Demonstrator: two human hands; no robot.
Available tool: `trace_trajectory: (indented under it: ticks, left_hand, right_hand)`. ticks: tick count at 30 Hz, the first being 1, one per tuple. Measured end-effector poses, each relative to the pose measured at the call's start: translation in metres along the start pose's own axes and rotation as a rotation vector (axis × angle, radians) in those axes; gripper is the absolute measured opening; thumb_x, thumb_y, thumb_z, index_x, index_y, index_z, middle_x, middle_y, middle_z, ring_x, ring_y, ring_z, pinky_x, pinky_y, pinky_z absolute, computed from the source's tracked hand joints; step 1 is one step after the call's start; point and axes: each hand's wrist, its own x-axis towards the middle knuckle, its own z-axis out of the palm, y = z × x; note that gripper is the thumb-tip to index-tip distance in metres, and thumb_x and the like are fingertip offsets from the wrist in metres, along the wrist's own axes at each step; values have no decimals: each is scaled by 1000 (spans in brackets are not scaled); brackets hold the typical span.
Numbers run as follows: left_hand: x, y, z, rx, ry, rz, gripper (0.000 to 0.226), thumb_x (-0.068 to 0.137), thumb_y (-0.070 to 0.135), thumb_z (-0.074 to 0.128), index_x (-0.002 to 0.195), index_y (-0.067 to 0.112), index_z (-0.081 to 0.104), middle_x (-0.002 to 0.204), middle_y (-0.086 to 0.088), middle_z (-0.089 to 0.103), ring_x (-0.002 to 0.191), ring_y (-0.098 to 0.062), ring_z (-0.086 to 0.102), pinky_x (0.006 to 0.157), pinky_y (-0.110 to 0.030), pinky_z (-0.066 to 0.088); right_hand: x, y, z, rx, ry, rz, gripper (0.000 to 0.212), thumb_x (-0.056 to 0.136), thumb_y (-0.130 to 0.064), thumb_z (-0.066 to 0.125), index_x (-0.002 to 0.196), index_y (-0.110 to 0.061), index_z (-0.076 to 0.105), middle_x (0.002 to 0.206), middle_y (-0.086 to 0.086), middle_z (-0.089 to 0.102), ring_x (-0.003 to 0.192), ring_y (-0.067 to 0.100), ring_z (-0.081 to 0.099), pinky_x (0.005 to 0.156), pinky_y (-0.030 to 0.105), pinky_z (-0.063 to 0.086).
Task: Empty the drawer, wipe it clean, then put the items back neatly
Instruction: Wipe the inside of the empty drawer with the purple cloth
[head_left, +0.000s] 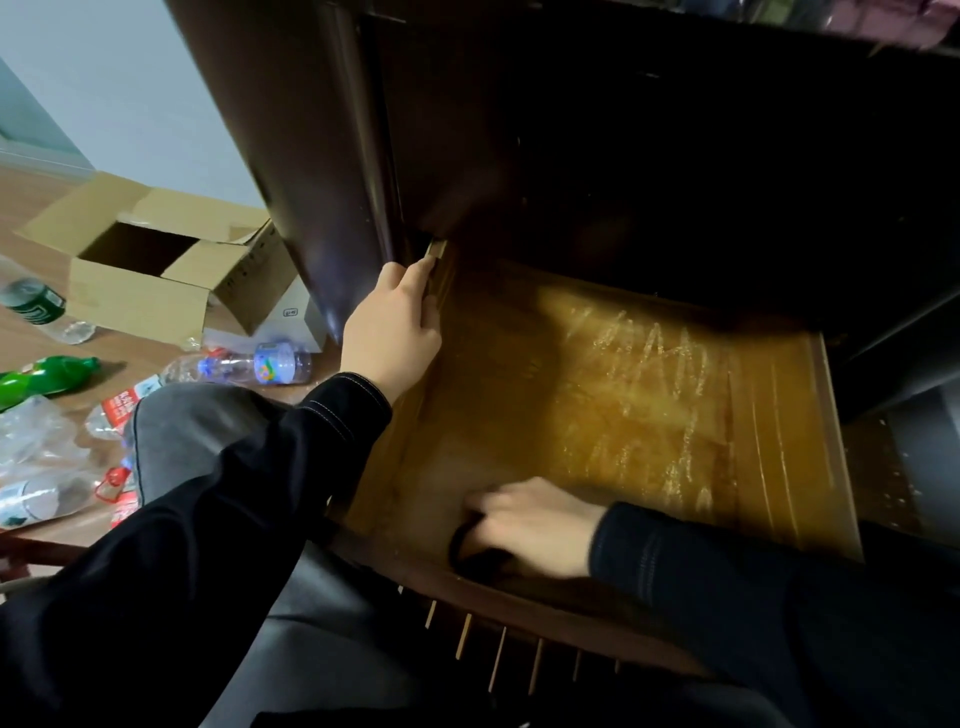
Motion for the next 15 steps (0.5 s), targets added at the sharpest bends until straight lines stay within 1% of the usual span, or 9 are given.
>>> trace_trajectory:
  ticks: [2,4,5,7,9,11,13,15]
  left_hand:
    - [-1,1,0,-7,-4,0,47,98,21,47,145,19,47,112,-5,53,85,-29,60,65,-32,35]
    - [0,2,-1,-25,-1,-5,46,98,20,47,144,19,47,112,-5,53,84,-30,60,65,-33,36]
    - [0,2,-1,-30,-1,-6,46,98,20,47,144,19,47,112,-5,53,83,-30,60,64,-33,37]
    - [0,2,-2,-27,0,0,47,98,20,47,144,17,46,110,-5,53,81,-28,60,62,-32,38]
    - [0,3,-3,-22,5,6,47,98,20,47,145,17,46,108,-4,52,80,-27,59,62,-32,39]
    - [-1,3,-4,-20,4,11,48,98,20,48,146,17,46,107,-4,52,79,-27,60,62,-32,42]
    - [-1,2,-3,-16,7,5,48,98,20,49,146,18,46,106,-3,52,79,-26,60,61,-32,41]
    - [0,0,-1,-7,6,1,49,98,21,50,146,19,45,106,-2,51,79,-25,59,61,-31,41]
  right_hand:
    - [-29,7,7,16,-33,28,50,89,7,53,129,-22,63,118,5,54,106,27,56,76,43,52]
    - [-48,15,13,40,-24,75,56,85,11,51,127,-24,62,115,2,50,103,24,53,65,40,48]
    - [-53,18,15,44,-14,96,56,85,9,51,126,-27,61,113,1,50,101,23,53,62,38,45]
    - [-51,21,16,16,21,111,47,90,-1,54,125,-31,61,112,-2,50,100,23,54,60,36,43]
    - [-42,26,13,-14,87,137,34,95,-17,61,125,-34,61,113,-3,52,98,22,56,63,37,49]
    - [-26,40,7,-19,150,219,32,95,-29,65,127,-34,61,114,-3,53,97,21,58,68,36,52]
    - [-10,65,-5,-36,222,338,33,95,-35,65,128,-33,61,113,-4,54,97,20,61,73,34,52]
    - [6,101,-20,-48,304,515,34,97,-38,63,131,-33,60,115,-5,54,100,22,63,78,36,54]
